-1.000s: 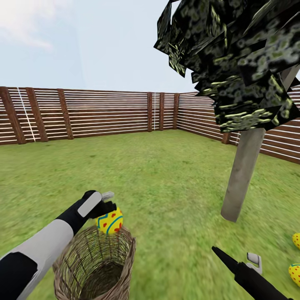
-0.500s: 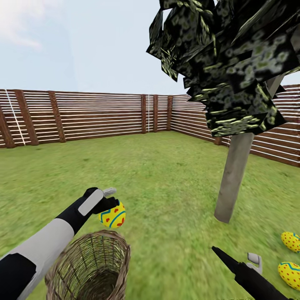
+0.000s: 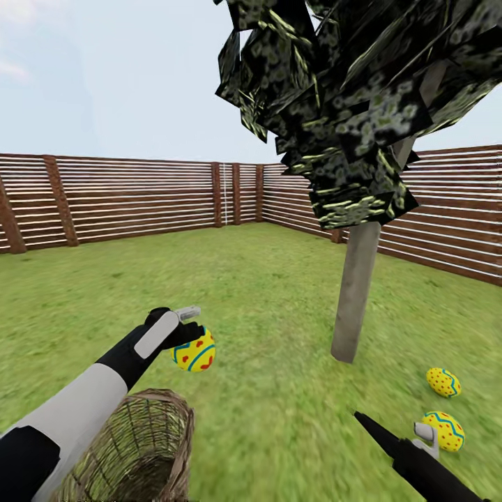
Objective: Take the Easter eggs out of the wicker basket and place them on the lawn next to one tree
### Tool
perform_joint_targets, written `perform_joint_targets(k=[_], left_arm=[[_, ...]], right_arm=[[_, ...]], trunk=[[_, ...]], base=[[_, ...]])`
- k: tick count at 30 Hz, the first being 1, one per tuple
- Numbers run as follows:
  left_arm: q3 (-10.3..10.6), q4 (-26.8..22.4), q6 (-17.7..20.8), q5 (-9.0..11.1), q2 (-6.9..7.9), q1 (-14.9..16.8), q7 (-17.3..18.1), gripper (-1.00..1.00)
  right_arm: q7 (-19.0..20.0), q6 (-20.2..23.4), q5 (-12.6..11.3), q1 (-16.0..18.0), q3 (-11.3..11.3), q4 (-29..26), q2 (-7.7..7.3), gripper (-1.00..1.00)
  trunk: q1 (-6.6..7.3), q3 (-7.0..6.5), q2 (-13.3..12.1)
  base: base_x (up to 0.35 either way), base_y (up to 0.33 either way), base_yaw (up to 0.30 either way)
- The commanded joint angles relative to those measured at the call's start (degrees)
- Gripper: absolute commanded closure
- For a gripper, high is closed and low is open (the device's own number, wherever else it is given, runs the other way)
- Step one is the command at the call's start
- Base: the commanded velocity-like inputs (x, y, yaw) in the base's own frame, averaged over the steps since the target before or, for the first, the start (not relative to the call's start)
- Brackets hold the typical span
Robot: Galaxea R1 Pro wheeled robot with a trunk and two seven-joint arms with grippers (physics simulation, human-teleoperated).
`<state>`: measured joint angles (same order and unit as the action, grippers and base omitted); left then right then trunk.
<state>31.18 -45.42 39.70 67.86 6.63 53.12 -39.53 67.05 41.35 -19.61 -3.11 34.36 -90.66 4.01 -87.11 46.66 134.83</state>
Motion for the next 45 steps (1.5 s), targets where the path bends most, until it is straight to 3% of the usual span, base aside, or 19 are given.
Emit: perform_joint_targets(k=[1, 10, 27, 35, 39, 45], left_arm=[[0.28, -0.15, -0.03, 0.53, 0.06, 0.06, -0.79, 1.00], [2.44, -0.12, -0.06, 0.52, 0.05, 0.06, -1.07, 1.00], [2.75, 2.07, 0.35, 0.57, -0.34, 0.06, -1.03, 1.00], [2.75, 7.63, 0.95, 0.66, -3.13, 0.14, -0.85, 1.00], [2.72, 11.29, 3.14, 0.69, -4.65, 0.14, -0.63, 1.00], [2.66, 12.56, 5.36, 0.86, -6.77, 0.14, -0.46, 1.00]], right_arm=[[0.01, 0.40, -0.25, 0.01, 0.05, 0.00, 0.03, -1.00], [0.01, 0.40, -0.25, -0.01, 0.00, 0.03, 0.11, -1.00], [0.01, 0.40, -0.24, 0.02, 0.57, -0.03, 0.00, -1.00], [0.01, 0.40, -0.25, 0.02, 0.62, -0.04, 0.02, -1.00], [0.01, 0.42, -0.25, 0.00, 0.62, -0.03, 0.03, -1.00], [0.01, 0.40, -0.25, -0.02, 0.62, -0.04, 0.03, -1.00]], trunk=[[0.03, -0.02, 0.02], [0.03, -0.61, 0.02], [0.03, -1.74, 0.02], [0.03, -2.27, 0.02], [0.03, -2.53, 0.02], [0.03, -2.92, 0.02]], base=[[-0.257, -0.153, -0.221], [-0.253, -0.182, -0.220], [-0.202, -0.240, -0.211], [-0.152, -0.282, -0.194], [-0.141, -0.286, -0.189], [-0.106, -0.294, -0.187]])
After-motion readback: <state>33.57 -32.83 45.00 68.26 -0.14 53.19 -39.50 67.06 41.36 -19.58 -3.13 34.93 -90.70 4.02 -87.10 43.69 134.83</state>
